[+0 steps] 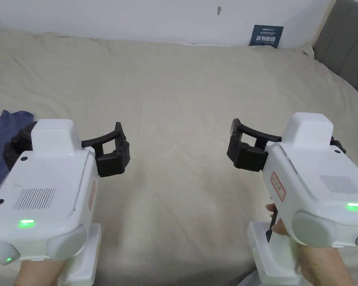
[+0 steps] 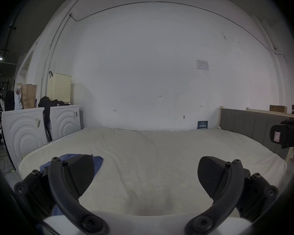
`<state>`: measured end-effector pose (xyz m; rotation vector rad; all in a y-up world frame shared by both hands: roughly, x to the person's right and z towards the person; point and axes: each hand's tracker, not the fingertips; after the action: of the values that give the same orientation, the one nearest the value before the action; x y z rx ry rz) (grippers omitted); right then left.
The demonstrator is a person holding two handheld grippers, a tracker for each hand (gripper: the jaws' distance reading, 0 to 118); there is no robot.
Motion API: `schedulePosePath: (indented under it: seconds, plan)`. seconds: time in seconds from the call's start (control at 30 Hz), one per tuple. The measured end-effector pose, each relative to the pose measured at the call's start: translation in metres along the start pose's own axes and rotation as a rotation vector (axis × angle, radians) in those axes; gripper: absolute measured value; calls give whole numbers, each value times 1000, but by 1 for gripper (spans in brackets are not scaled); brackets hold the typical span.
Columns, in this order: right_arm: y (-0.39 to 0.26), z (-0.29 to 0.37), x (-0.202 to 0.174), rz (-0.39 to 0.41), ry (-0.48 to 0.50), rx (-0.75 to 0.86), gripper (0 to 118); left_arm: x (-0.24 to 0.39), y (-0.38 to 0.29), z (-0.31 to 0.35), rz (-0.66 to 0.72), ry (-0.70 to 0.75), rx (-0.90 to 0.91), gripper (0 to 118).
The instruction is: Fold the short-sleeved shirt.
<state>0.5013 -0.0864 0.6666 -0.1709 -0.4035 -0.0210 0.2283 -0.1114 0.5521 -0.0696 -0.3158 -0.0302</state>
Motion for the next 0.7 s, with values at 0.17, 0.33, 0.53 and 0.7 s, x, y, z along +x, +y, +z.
schedulePosePath:
  seconds: [0.17,0.33,0.53,0.7]
  plan:
    - [-1,1,-1,3,1,-4,118,1,1,1,-4,0,2,118]
    - [-1,3,-3,10,8,-2,118,0,2,1,2,7,5,118]
    - [-2,4,-5,17,10,-1,118,0,0,2,-7,4,-4,118]
    - [-2,3,-3,13,7,-3,118,1,1,2,-5,3,-4,118]
